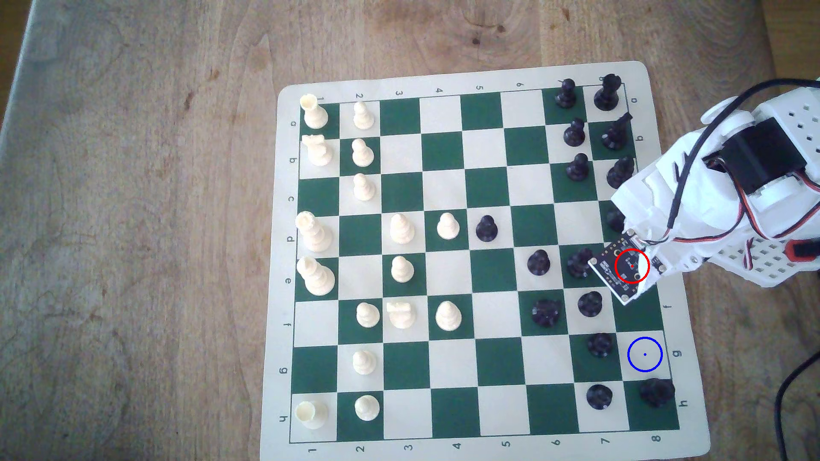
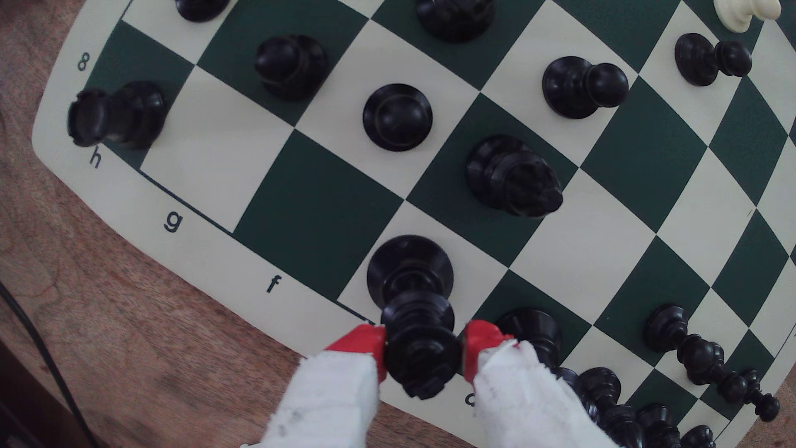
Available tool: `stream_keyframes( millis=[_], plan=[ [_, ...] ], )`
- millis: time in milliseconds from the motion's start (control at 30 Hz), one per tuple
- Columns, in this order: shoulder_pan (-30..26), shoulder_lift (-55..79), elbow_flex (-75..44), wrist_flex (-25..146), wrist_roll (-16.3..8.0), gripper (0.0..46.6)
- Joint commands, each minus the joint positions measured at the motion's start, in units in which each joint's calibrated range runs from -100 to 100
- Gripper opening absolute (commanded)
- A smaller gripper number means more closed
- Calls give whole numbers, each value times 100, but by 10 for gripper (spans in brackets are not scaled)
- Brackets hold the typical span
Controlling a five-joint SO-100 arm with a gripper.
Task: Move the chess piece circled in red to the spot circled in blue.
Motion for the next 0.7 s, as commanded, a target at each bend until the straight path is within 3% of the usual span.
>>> stream_keyframes(
  millis=[0, 200, 467, 667],
  plan=[
    [-76, 53, -218, 67, 24, 58],
    [-131, -24, -417, 312, 29, 11],
    [-186, 214, -1822, 902, -34, 3],
    [-850, 520, -2412, 640, -357, 3]
  ],
)
